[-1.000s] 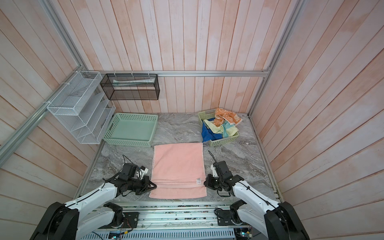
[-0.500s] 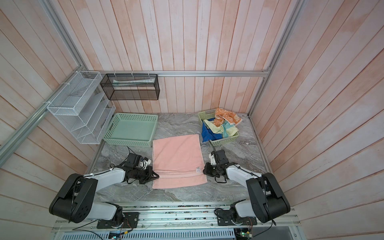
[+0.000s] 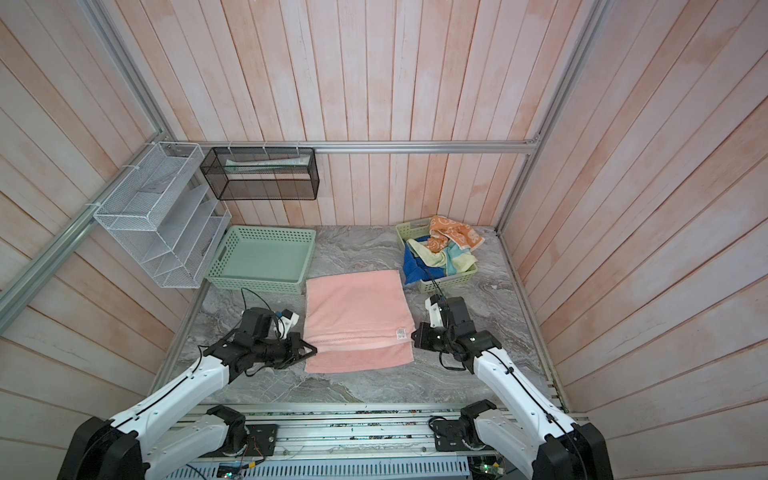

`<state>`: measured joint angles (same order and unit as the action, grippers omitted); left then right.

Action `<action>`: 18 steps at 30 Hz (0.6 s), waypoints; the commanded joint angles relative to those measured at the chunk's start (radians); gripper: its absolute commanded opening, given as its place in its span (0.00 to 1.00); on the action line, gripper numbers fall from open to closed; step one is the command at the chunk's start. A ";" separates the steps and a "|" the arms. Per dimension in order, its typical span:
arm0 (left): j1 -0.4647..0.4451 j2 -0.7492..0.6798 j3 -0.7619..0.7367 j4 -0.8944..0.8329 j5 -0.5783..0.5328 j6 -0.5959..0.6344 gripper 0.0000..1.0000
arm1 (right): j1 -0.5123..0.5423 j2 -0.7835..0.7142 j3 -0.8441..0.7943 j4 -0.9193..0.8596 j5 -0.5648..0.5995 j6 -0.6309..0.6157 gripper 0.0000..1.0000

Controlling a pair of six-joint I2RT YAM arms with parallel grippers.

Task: Fold and stack the towels
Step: 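Lower the folded edge onto the towel's near edge with both grippers, then open both grippers to release the folded towel edge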

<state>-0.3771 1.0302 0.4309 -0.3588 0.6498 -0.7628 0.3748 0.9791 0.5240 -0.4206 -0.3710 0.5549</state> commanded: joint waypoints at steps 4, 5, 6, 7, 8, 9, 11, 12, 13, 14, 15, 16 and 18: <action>-0.012 0.029 -0.146 0.112 -0.027 -0.078 0.00 | 0.045 0.132 -0.095 0.076 -0.020 0.073 0.00; -0.013 0.044 -0.147 0.117 -0.033 -0.074 0.02 | 0.048 0.153 -0.091 0.074 -0.018 0.066 0.00; -0.012 0.061 -0.141 0.113 -0.041 -0.066 0.11 | 0.053 0.173 -0.085 0.071 -0.015 0.059 0.00; -0.012 0.071 -0.131 0.100 -0.053 -0.060 0.17 | 0.056 0.185 -0.078 0.061 -0.007 0.055 0.00; -0.013 0.075 -0.121 0.085 -0.067 -0.056 0.23 | 0.061 0.187 -0.072 0.049 0.004 0.054 0.02; -0.013 0.070 -0.109 0.065 -0.085 -0.052 0.29 | 0.066 0.179 -0.066 0.033 0.012 0.055 0.08; -0.007 0.043 -0.081 0.012 -0.118 -0.043 0.37 | 0.071 0.146 -0.053 -0.002 0.022 0.064 0.24; 0.002 0.024 -0.062 -0.025 -0.136 -0.033 0.40 | 0.073 0.123 -0.043 -0.028 0.029 0.068 0.30; 0.013 -0.001 -0.041 -0.067 -0.152 -0.025 0.42 | 0.073 0.096 -0.033 -0.057 0.040 0.072 0.33; 0.024 -0.022 -0.025 -0.090 -0.165 -0.019 0.44 | 0.073 0.075 -0.020 -0.079 0.052 0.075 0.35; 0.039 -0.045 -0.005 -0.124 -0.177 -0.016 0.44 | 0.073 0.054 -0.007 -0.103 0.068 0.077 0.36; 0.055 -0.065 0.017 -0.155 -0.195 -0.015 0.45 | 0.073 0.041 0.007 -0.127 0.085 0.076 0.37; 0.066 -0.096 0.056 -0.194 -0.241 -0.018 0.45 | 0.075 0.037 0.032 -0.142 0.110 0.067 0.37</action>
<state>-0.3271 0.9749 0.4339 -0.4568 0.4980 -0.8009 0.4438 1.0279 0.5106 -0.4877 -0.3283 0.6243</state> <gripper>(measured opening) 0.446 0.371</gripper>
